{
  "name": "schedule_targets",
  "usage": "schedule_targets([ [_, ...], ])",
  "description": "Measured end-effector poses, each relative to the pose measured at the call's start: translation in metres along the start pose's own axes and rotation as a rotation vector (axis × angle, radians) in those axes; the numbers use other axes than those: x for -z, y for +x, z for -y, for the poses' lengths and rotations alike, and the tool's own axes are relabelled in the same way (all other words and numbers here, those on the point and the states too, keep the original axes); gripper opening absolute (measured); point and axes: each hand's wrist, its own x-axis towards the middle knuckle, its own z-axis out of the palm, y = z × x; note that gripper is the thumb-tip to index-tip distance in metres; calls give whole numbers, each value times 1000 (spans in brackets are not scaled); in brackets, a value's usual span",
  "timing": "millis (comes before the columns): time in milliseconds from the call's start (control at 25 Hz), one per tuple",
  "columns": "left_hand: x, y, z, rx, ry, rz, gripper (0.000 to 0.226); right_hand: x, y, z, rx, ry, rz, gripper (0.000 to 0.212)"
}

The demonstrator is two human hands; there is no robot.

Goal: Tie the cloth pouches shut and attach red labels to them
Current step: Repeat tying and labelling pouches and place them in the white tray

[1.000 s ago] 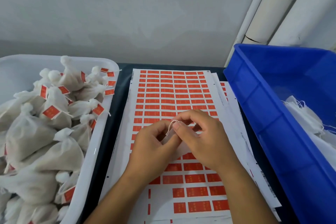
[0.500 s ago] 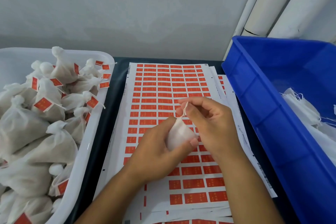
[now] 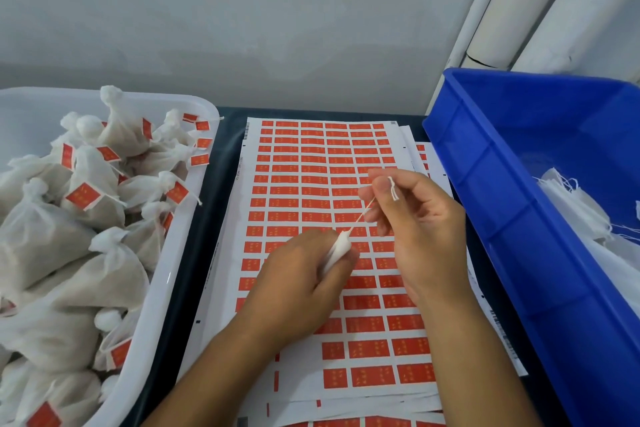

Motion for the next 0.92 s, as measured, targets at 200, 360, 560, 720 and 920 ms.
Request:
schedule_targets([
  [200, -3, -1, -2, -31, 119, -40, 34, 1, -2, 2, 43, 52, -40, 13],
  [360, 3, -2, -9, 4, 23, -75, 64, 1, -2, 7, 54, 59, -37, 16],
  [560, 5, 2, -16, 226, -289, -41, 46, 1, -5, 9, 67, 47, 43, 16],
  [720, 11, 6, -13, 334, -644, 231, 64, -5, -10, 8, 96, 52, 220, 17],
  [920, 19, 12, -11, 420, -945, 131, 39, -16, -18, 1, 93, 20, 410, 16],
])
